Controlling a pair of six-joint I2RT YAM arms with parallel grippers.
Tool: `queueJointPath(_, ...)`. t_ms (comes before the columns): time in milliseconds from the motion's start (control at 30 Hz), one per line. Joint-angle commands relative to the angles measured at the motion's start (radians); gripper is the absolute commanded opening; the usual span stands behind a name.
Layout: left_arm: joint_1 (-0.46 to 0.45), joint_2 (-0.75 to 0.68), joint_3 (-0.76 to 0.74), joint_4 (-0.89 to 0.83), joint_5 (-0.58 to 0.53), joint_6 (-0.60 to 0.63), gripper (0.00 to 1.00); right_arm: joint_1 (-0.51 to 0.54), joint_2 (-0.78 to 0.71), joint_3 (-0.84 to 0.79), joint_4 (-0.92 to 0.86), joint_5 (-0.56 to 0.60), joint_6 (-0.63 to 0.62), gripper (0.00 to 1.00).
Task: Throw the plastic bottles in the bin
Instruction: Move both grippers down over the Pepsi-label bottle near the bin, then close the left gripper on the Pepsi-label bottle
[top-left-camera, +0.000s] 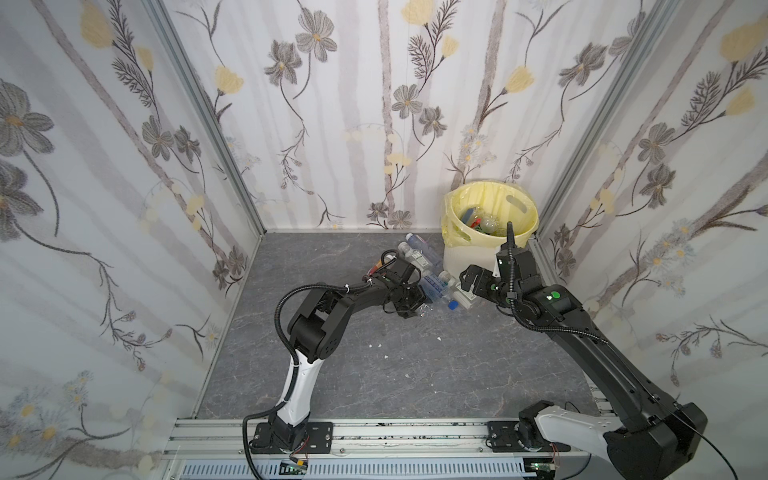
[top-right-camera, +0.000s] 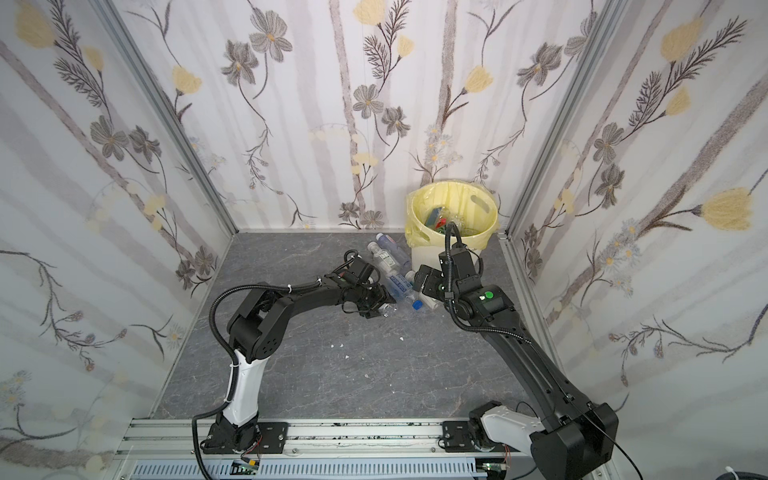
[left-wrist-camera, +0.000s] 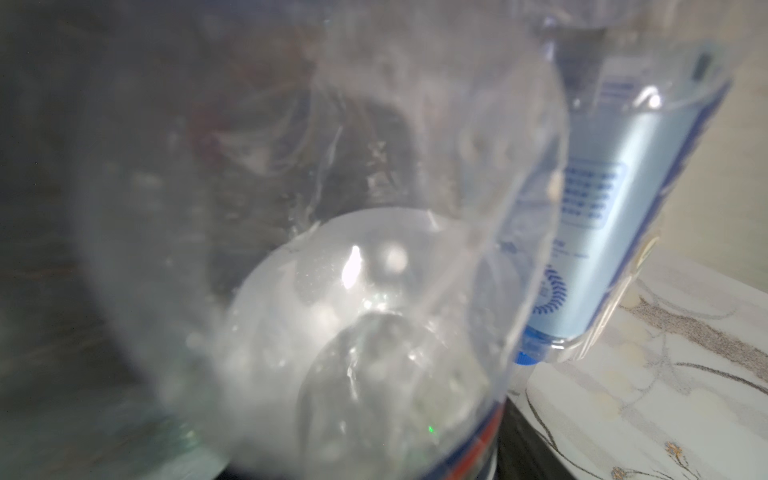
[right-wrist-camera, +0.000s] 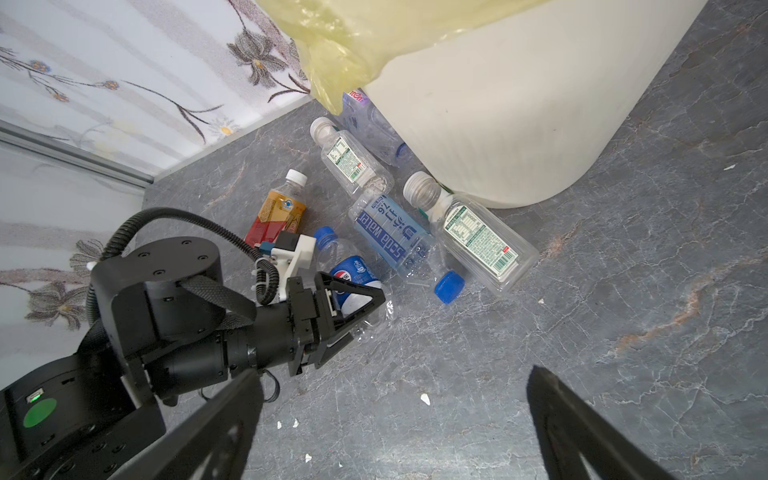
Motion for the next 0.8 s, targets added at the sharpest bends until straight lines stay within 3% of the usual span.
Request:
queueJointPath(0,0.023,-0.041,-0.056,-0.012,-0.034,0.038,0.61,0.000,0.016,0.001,0.067,-0.013,0.011,1.00)
queueJointPath(133,0.045,-0.086,-0.098,-0.011,-0.026,0.101,0.61,0.001,0.035,0.008,0.085,-0.032,0.019,1.00)
queueJointPath(400,0.047,-0.122,-0.111,-0.032,-0.033,0.207,0.71,0.002,0.069,0.036,0.091,-0.050,0.023,1.00)
queueJointPath(767,0.038,-0.125,-0.070,-0.128,-0.190,0.298,0.75,0.002,0.100,0.056,0.097,-0.060,0.025,1.00)
